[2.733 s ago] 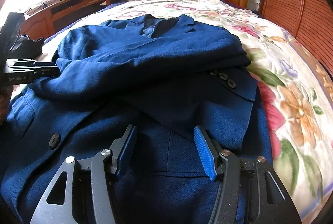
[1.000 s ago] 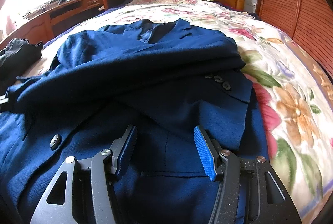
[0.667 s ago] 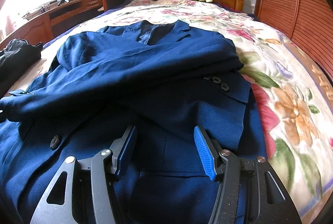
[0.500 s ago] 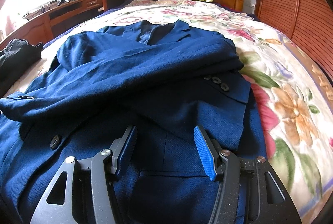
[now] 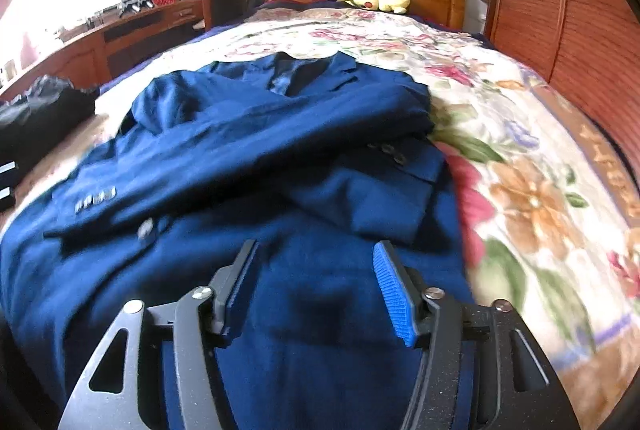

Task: Fold large clothes

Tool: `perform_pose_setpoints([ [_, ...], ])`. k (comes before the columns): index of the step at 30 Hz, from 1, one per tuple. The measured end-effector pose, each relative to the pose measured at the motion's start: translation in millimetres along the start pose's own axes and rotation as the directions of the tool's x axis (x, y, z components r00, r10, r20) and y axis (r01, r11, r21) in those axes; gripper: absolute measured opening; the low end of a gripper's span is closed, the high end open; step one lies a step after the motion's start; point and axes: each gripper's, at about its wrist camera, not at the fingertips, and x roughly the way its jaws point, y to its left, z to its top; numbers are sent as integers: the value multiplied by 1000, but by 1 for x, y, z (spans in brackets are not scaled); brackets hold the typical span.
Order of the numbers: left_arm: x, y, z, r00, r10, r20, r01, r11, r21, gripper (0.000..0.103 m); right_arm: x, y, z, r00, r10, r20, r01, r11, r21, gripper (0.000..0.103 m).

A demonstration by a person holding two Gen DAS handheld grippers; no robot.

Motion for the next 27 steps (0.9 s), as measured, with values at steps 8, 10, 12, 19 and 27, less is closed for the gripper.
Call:
perform_pose_setpoints([
  [8,-7,10,-12,1000,22,-1,-22,999,-31,78,-41,-19,-37,996,-90,19,90,996,-11,68],
  [10,-10,11,-16,1000,20,-7,-20,999,-39,78,-50,-25,-42,995,-97,18,97,995,8,68],
  [12,-14,9,-19,1000,27,-11,-27,999,-34,78,-56,-30,-47,995,-103,14,103,994,23,68],
  [19,-27,10,-28,999,49,-5,-49,998,-31,78,-73,-44,-60,996,-86,-18,87,993,78,68],
  [27,-27,18,-40,997,73,-24,-74,996,-47,78,-84,-48,-72,995,-82,-60,86,993,79,68],
])
